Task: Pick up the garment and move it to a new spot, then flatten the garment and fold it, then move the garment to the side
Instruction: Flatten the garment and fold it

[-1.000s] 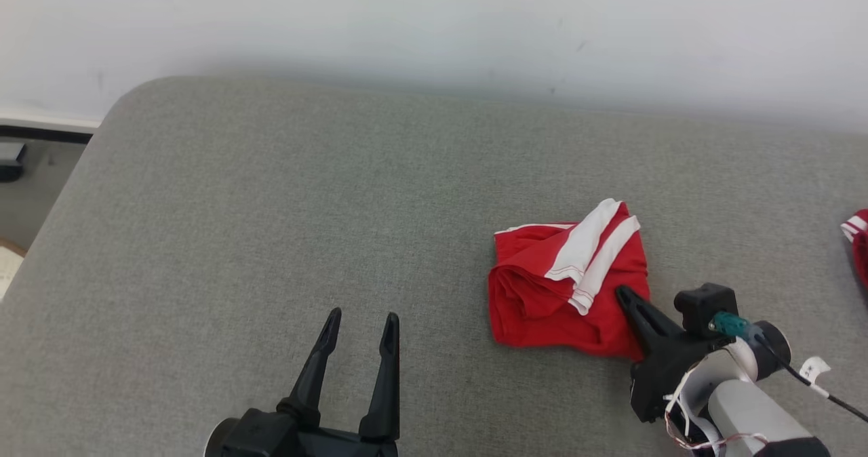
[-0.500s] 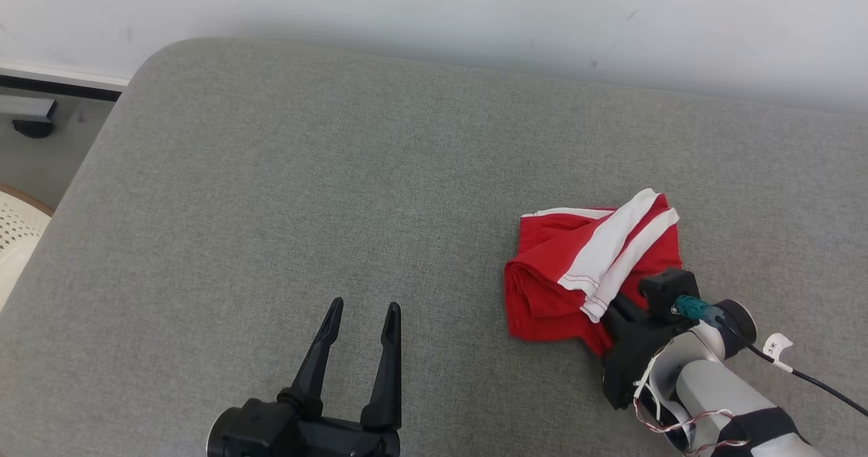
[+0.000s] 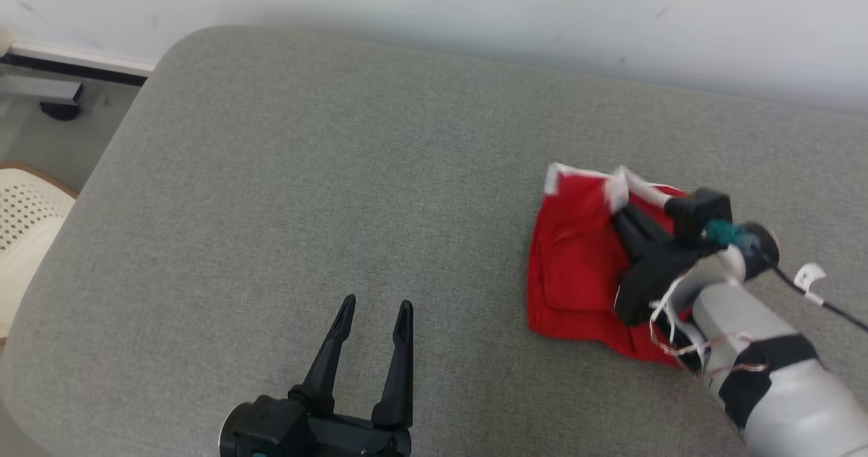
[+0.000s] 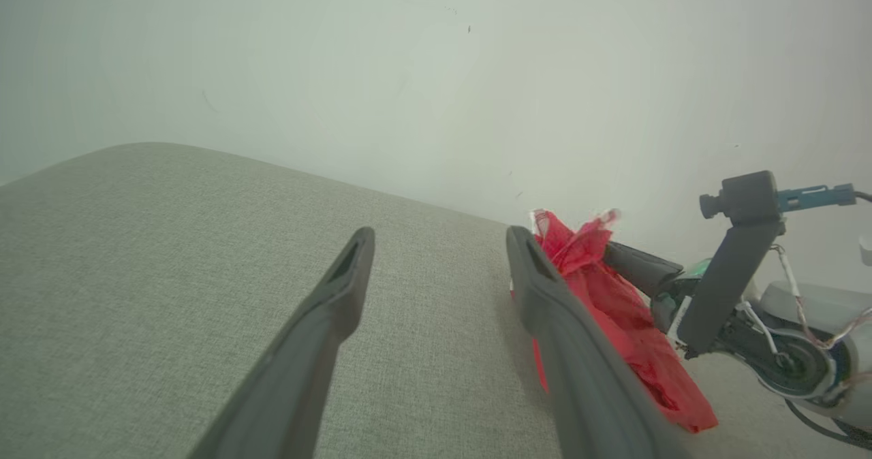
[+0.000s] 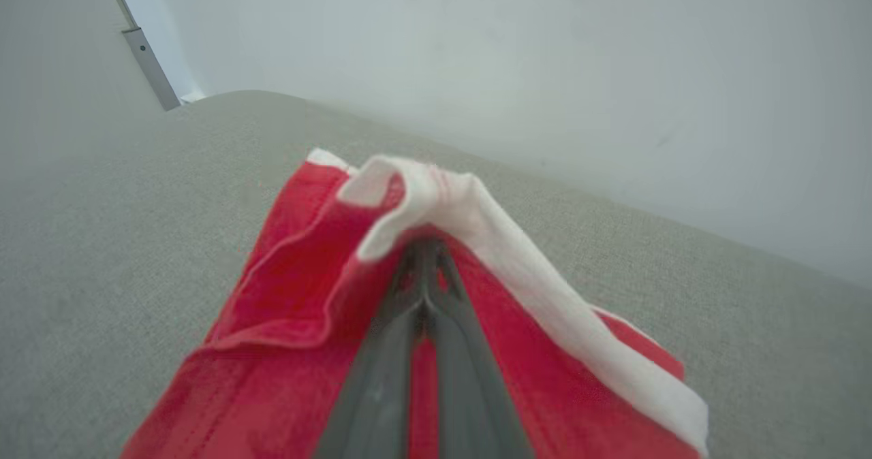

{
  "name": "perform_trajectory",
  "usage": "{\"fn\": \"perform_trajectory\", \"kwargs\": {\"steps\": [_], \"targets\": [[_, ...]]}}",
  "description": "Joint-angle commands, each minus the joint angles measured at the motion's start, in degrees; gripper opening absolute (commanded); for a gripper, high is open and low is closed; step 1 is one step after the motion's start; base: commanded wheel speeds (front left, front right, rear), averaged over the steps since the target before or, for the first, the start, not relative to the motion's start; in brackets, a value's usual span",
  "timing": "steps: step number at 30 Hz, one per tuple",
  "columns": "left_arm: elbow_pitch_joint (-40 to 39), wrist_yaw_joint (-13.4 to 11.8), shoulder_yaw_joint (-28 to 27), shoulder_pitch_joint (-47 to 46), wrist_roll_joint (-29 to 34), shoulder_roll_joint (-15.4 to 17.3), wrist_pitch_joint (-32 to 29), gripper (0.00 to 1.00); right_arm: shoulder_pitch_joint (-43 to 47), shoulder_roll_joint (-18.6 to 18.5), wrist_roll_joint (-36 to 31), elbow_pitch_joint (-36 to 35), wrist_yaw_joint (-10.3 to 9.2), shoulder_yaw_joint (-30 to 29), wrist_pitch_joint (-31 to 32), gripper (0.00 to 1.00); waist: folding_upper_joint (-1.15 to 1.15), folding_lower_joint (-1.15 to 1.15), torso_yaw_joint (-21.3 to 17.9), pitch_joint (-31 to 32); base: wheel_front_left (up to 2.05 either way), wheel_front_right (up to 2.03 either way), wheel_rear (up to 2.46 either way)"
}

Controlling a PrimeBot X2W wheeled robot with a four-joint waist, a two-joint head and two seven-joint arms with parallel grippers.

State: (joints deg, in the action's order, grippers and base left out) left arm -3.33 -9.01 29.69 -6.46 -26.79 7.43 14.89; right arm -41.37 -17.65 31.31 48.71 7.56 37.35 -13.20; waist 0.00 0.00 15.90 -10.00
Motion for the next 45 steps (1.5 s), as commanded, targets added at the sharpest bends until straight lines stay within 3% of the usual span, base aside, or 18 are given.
{"fn": "perform_trajectory", "kwargs": {"steps": [1, 7, 15, 21, 23, 24, 38, 45], "targets": [[0.14, 0.4, -0.16, -0.91, 0.57, -0.37, 0.36, 1.0, -1.84, -0.19, 0.03, 0.28, -0.15, -0.34, -0.78, 0.0, 0.0, 0.0, 0.79, -0.77, 0.0, 0.0, 0.0], [0.19, 0.83, -1.18, -0.83, 1.25, -1.42, 0.31, 1.0, -3.69, -0.78, -2.37, -0.85, -0.15, -2.52, -1.98, 0.0, 0.0, 0.0, 1.35, -1.4, 0.0, 0.0, 0.0], [0.08, 1.4, -3.04, 0.95, 1.73, -2.05, 0.32, 1.0, 5.95, -3.78, -5.18, -8.06, -0.14, -9.5, -2.0, 0.0, 0.0, 0.0, -0.85, 0.13, 0.0, 0.0, 0.0], [0.25, 1.37, -4.23, 1.98, 2.42, -1.84, 0.28, 1.0, 13.88, -3.28, -7.51, -14.42, -0.15, -15.0, -2.0, 0.0, 0.0, 0.0, -4.51, 1.92, 0.0, 0.0, 0.0], [0.4, 1.38, -4.6, 2.37, 2.38, -1.7, 0.28, 1.0, 16.24, -2.68, -8.39, -16.49, -0.15, -16.68, -2.01, 0.43, 0.0, 0.0, -5.96, 2.67, 0.0, 0.0, 0.0], [0.52, 1.38, -4.83, 2.62, 2.27, -1.63, 0.28, 1.0, 17.36, -2.32, -8.93, -17.66, -0.15, -17.33, -2.02, 1.0, 0.0, 0.0, -6.68, 3.16, 0.0, 0.0, 0.0], [3.62, 0.91, -10.21, 5.99, -0.76, -0.84, 0.28, 1.0, 32.06, 3.53, -15.85, -32.19, -0.15, -24.07, -2.0, 1.0, 0.0, 0.0, -14.96, 11.22, 0.0, 0.0, 0.0], [5.84, 3.92, -13.66, 8.12, 0.37, -0.65, 0.28, 1.0, 38.1, 5.56, -16.87, -36.89, -0.15, -26.59, -2.01, 1.0, 0.0, 0.0, -17.08, 13.0, 0.0, 0.0, 0.0]]}}
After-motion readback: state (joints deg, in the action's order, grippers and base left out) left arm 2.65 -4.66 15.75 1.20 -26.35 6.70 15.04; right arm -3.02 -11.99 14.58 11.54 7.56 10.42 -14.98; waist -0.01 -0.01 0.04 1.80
